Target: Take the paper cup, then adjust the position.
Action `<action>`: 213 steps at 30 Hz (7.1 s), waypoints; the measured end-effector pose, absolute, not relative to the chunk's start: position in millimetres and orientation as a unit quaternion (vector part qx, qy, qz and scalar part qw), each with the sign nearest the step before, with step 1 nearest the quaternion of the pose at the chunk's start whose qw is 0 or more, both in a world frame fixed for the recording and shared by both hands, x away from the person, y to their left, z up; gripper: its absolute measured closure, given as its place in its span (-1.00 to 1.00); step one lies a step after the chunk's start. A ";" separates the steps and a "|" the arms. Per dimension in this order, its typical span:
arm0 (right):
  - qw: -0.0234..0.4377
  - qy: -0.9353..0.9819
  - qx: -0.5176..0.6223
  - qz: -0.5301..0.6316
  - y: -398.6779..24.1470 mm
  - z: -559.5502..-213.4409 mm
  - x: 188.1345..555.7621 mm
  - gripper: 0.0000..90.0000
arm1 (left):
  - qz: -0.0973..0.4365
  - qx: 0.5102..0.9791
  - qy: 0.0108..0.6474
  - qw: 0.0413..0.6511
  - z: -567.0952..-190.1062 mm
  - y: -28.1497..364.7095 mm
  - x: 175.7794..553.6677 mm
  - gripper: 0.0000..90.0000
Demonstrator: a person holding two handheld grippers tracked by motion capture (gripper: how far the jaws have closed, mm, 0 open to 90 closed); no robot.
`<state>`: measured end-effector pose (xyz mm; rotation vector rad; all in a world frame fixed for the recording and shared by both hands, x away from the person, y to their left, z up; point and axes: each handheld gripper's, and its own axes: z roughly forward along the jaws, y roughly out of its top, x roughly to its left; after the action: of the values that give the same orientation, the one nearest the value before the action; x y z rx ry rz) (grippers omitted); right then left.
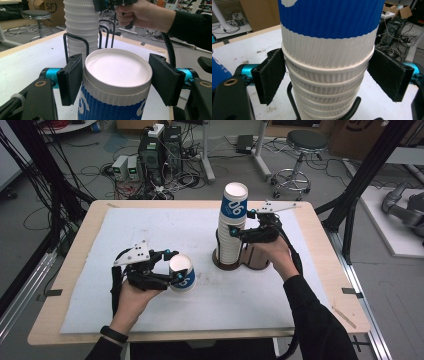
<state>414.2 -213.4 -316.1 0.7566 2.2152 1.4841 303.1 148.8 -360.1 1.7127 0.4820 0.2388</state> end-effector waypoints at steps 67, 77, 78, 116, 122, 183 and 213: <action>0.186 0.755 0.276 0.565 -257.4 -372.5 316.0 -0.65 | 0.112 0.743 0.222 0.621 -367.3 163.4 302.0 -0.34; 0.187 0.758 0.277 0.560 -257.3 -376.2 315.0 -0.65 | 0.111 0.743 0.222 0.621 -367.5 160.0 303.3 -0.34; 0.185 0.758 0.279 0.560 -257.6 -376.4 314.7 -0.65 | 0.109 0.743 0.222 0.622 -367.4 159.1 303.3 -0.34; 0.114 0.796 0.174 0.569 -234.1 -383.3 307.2 -0.65 | 0.082 0.752 0.193 0.625 -369.0 121.6 292.3 -0.34; 0.088 0.810 0.150 0.560 -217.1 -389.5 301.9 -0.65 | 0.080 0.748 0.191 0.631 -368.5 115.3 290.5 -0.34; 0.041 0.872 0.082 0.480 -172.4 -393.8 291.4 -0.59 | 0.015 0.828 0.122 0.548 -354.1 79.3 289.8 -0.36; 0.052 0.878 0.057 0.472 -182.5 -381.2 291.4 -0.60 | 0.012 0.826 0.097 0.555 -355.5 81.8 289.2 -0.35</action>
<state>291.4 -182.5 -381.2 0.1748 2.6708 1.4343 289.2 81.8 -355.5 1.9524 0.2288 0.0279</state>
